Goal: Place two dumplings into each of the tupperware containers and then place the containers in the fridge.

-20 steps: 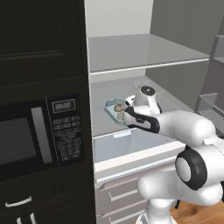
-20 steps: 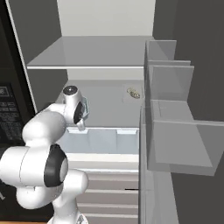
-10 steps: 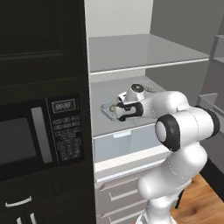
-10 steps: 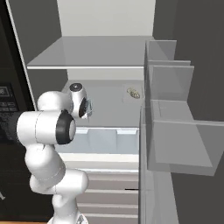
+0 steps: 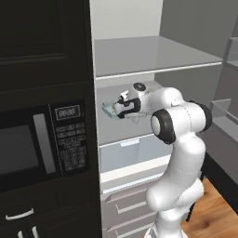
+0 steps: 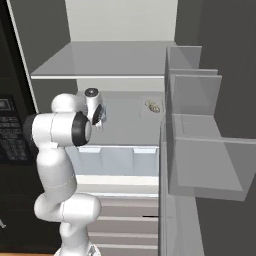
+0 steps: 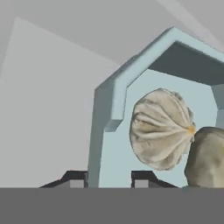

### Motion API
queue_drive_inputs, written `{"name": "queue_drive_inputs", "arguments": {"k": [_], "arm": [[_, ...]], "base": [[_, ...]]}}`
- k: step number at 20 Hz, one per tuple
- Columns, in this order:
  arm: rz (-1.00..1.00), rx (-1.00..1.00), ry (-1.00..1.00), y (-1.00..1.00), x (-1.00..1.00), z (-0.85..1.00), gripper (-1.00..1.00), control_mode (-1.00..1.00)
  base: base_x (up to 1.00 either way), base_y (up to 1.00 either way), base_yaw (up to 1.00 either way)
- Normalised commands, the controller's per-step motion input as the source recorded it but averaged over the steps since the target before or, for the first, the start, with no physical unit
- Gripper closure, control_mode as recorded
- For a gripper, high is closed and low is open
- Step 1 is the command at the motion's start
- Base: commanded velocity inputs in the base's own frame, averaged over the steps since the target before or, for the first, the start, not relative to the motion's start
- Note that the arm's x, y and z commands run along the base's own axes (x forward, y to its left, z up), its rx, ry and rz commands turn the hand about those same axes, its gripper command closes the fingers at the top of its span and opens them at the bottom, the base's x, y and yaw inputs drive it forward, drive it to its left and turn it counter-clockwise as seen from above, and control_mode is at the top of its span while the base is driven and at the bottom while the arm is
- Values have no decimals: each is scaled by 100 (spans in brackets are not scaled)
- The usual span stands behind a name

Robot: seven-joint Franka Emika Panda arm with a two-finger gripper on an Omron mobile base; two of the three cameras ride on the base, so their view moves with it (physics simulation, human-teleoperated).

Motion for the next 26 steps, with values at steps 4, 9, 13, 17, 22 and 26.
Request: {"name": "queue_drive_inputs", "arguments": {"k": [4, 9, 13, 17, 22, 26], "arm": [[-6, 43, -46, -50, -12, 0, -100, -100], [-3, 36, -39, -48, -32, 9, -100, -100], [0, 11, -19, -47, -92, 48, -100, -100], [0, 0, -10, -42, -100, 65, -100, -100], [0, -7, -5, -23, -100, 100, -100, -100], [0, -11, -5, -37, -100, 100, -100, -100]], "base": [[0, 0, 0], [0, 0, 0], [0, 0, 0], [0, 0, 0], [0, 0, 0], [0, 0, 0]]}}
